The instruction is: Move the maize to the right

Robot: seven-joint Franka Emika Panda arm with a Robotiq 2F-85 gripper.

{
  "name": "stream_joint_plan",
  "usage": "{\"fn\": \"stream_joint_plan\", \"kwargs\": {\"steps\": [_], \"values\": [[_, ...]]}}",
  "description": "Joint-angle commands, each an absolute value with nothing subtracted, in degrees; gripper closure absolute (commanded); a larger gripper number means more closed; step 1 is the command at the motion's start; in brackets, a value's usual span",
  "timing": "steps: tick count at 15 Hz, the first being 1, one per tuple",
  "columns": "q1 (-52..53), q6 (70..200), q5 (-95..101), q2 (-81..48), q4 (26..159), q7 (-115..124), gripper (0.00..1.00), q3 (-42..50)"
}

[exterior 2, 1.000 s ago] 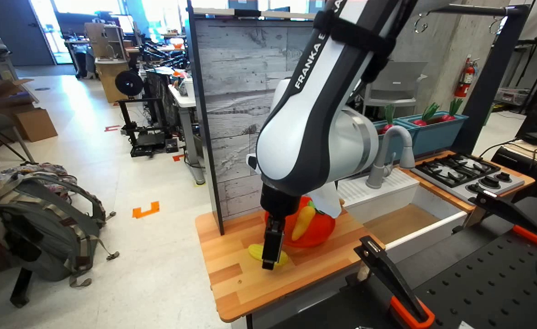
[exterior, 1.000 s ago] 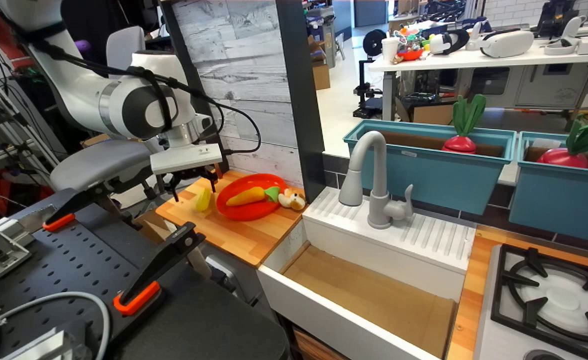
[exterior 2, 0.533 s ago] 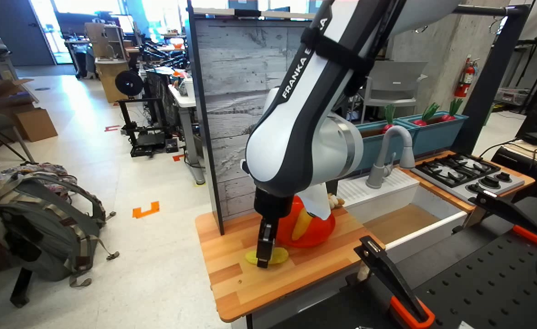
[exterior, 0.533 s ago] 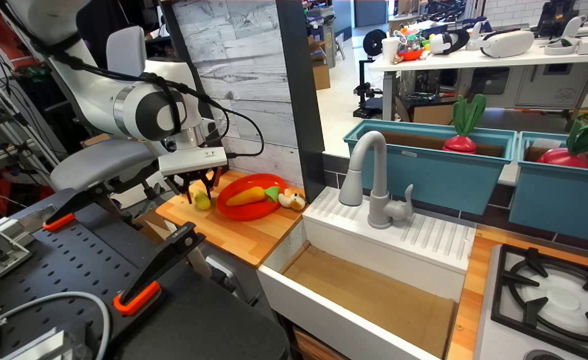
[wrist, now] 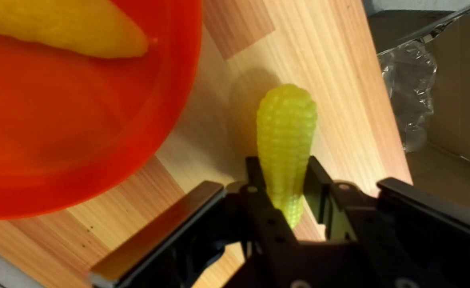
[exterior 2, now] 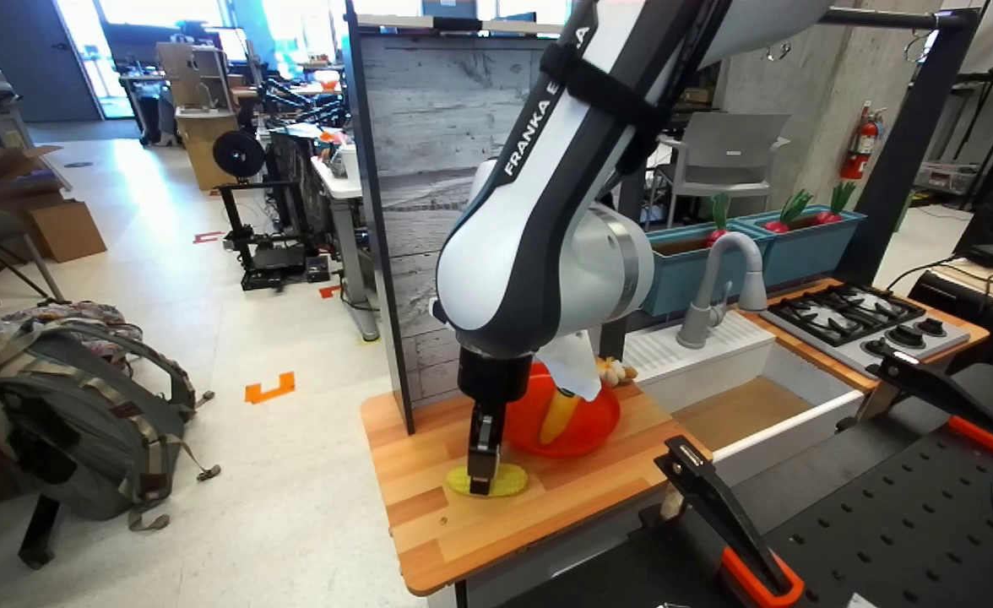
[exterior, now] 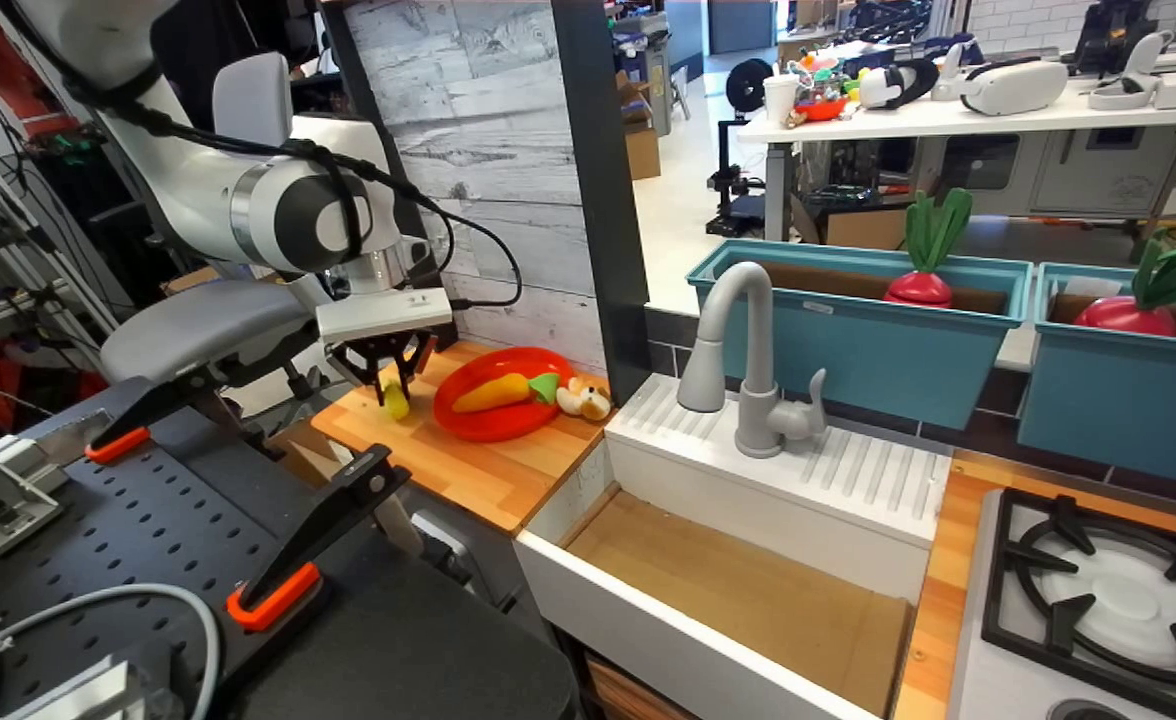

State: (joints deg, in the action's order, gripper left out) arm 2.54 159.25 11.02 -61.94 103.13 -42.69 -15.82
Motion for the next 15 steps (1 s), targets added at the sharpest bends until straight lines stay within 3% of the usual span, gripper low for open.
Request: {"fn": "stream_joint_plan", "kwargs": {"steps": [1,15], "values": [[5.0,156.1,14.0,-58.4,104.9,-41.8,0.93,-14.9],[7.5,166.2,27.0,-35.9,127.9,-36.5,0.93,-3.0]]}}
